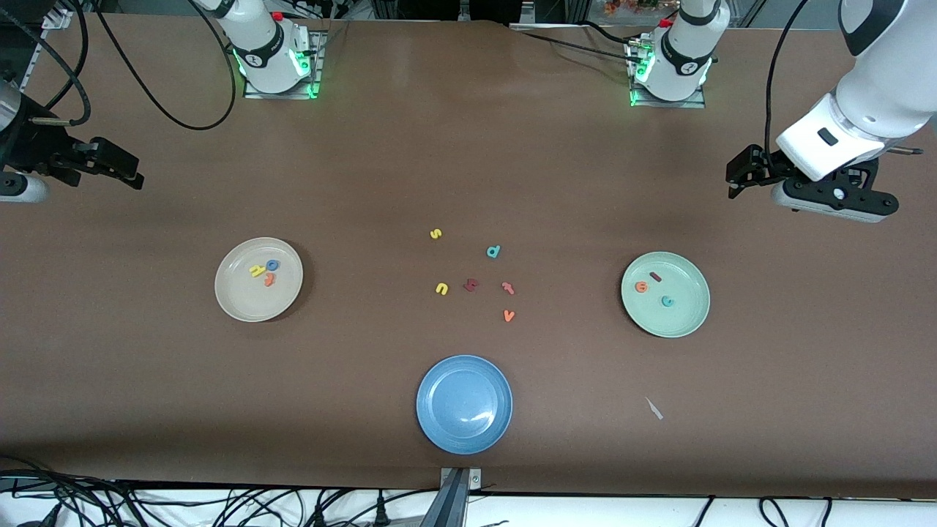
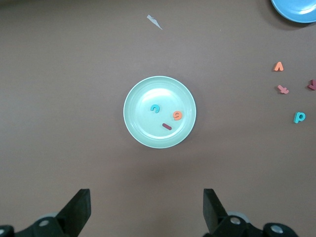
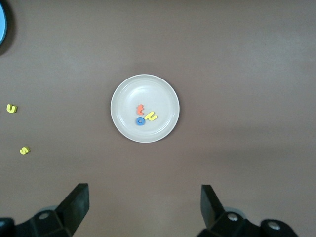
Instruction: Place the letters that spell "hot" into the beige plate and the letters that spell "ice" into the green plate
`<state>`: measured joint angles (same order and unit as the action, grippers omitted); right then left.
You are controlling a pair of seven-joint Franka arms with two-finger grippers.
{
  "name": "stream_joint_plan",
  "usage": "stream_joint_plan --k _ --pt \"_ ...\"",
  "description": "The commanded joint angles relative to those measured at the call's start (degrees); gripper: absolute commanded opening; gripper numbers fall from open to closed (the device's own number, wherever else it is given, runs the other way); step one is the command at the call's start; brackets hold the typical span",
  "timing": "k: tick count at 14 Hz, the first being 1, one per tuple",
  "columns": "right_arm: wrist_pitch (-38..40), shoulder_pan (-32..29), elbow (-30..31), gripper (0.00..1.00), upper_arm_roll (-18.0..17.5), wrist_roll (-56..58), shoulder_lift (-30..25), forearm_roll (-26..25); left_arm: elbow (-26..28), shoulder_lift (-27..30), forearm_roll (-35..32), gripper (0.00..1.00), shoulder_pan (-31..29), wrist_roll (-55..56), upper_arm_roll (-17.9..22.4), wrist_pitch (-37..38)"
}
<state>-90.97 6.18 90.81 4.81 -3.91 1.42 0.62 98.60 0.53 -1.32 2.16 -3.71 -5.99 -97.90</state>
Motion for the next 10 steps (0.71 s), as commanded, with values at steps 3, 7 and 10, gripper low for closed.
stream_joint_plan --k 3,7,10 --pt "0.4 -0.4 -0.5 1.0 0.1 -0.5 -0.3 1.1 -3.8 -1.1 1.8 1.0 -0.3 -0.4 0.6 5.5" --pt "0.4 -0.3 -0.5 1.0 0.0 -0.6 -0.3 1.1 -4.2 -0.9 4.7 1.0 -0.8 1.3 0.9 7.9" --pt "0.4 -0.4 -0.5 1.0 0.0 -0.5 -0.3 1.1 -4.6 -1.0 4.1 1.0 -1.0 1.2 0.9 8.0"
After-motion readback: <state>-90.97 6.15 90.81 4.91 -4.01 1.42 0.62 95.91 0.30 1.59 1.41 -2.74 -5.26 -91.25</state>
